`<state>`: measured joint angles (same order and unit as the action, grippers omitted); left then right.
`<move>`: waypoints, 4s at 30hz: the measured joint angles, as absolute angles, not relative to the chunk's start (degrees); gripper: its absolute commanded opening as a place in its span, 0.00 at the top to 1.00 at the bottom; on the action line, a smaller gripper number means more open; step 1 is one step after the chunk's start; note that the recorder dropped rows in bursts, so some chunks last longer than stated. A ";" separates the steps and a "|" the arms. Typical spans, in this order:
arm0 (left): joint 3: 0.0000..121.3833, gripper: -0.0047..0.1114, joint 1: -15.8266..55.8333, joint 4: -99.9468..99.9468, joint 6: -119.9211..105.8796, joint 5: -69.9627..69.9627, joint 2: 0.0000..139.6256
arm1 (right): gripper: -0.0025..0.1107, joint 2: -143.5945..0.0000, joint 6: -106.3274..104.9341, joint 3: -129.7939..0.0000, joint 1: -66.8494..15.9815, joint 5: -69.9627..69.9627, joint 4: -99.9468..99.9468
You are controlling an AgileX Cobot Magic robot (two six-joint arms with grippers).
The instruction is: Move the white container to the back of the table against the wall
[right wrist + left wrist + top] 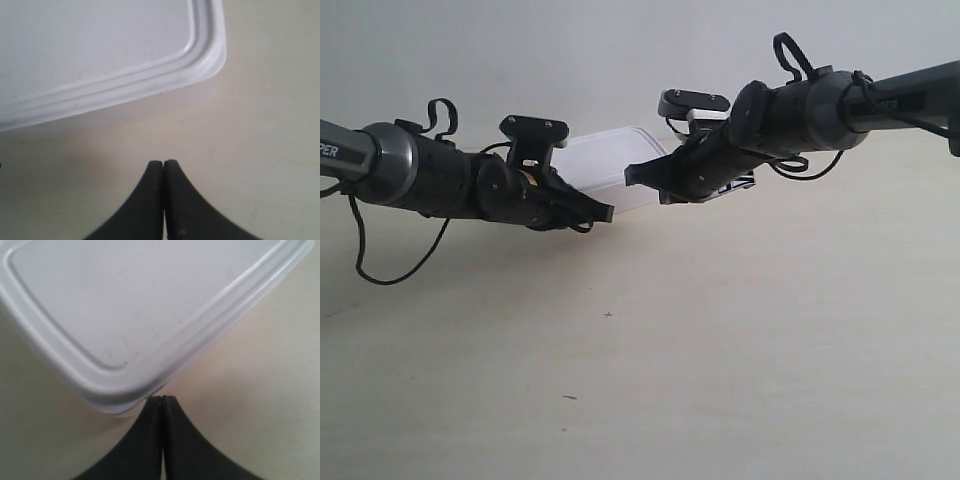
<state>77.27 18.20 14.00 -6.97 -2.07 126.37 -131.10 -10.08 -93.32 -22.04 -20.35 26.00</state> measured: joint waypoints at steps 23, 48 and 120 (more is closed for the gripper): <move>85.13 0.96 17.08 14.00 -8.53 -0.94 131.13 | 0.98 -132.64 -14.36 -93.56 -22.04 -14.10 25.90; 96.26 0.96 12.73 14.00 -10.94 3.01 136.67 | 0.98 -141.75 -14.45 -108.78 -22.04 -15.66 26.50; 104.95 0.96 12.73 14.00 -14.41 8.94 140.84 | 0.98 -144.32 -14.82 -112.62 -22.04 -11.74 19.81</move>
<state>104.95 12.73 14.00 -14.41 8.94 140.84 -144.32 -14.82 -112.62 -22.04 -11.74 19.81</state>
